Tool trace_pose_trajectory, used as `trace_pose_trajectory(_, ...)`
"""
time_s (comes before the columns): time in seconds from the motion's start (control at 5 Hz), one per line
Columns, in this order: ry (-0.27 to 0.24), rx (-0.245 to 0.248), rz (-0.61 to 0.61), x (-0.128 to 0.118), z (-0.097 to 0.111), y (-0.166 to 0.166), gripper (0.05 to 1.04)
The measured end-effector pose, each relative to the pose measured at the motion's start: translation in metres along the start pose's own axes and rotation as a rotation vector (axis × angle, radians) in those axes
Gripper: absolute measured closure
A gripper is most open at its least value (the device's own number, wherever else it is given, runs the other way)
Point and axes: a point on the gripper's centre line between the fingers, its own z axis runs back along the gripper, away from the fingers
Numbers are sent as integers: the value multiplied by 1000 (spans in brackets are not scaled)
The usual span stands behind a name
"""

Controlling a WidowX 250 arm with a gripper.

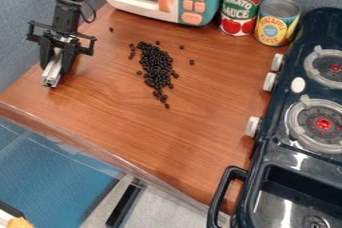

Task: Sweep into pile

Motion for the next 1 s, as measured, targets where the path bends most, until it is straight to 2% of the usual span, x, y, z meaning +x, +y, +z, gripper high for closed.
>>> trace_pose_trajectory(0.2,17,-36,-19,4,0,3,700)
trace_pose_trajectory(0.4,1,-31,-40,6,1,2,700)
trace_pose_trajectory(0.6,-46,-24,-110,13,7,-12,700)
trace_pose_trajectory(0.8,-80,11,-218,12,13,-47,700)
trace_pose_trajectory(1.0,-121,46,-323,-1,16,-85,700)
